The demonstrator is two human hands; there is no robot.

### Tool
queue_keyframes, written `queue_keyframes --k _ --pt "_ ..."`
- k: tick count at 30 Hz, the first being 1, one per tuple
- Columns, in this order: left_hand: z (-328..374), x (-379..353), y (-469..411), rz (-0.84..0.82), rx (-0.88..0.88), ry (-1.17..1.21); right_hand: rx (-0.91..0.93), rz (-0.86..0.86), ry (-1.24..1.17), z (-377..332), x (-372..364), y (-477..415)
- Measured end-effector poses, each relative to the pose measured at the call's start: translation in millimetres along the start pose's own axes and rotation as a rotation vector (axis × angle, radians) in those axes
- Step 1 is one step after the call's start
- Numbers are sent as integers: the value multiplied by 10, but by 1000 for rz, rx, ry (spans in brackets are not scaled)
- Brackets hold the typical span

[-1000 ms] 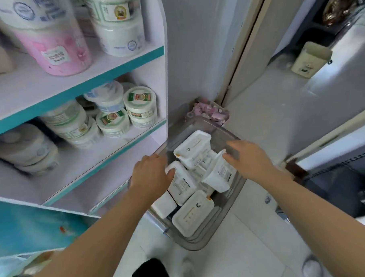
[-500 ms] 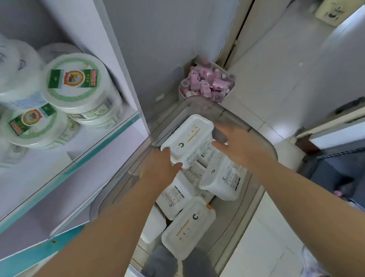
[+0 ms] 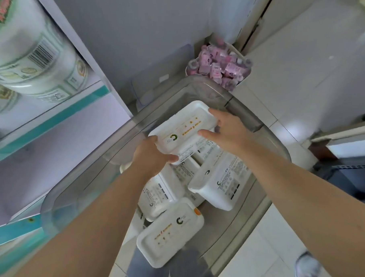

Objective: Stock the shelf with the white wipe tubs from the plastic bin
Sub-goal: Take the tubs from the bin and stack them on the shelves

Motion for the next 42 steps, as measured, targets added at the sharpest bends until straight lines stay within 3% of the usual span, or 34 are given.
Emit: queue_keyframes --k 10,16,21,25,31,42 --pt "201 484 1530 211 -161 121 235 97 -38 -900 676 1069" --pt "102 1140 2922 444 -287 221 476 193 11 -2072 1049 1892" --pt "-124 1819 4086 708 -365 165 730 284 59 -3208 1116 2636" --pt "-526 2318 4927 899 -409 201 946 313 67 -4070 962 3225" --pt "-1382 3096 5989 1054 -441 377 1138 227 31 -5325 366 3964" --pt "-2822 4406 7631 1340 -458 365 1260 37 -54 -7310 -1018 4880"
Point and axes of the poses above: each hand's wrist, its own y-axis away from the middle knuckle, its own x-axis out of the back of the hand, z = x × y, the point moved 8 cm from there along -y, towards the middle knuckle, and after that the axes turned 6 degrees about -z, right-handed, at the moved point
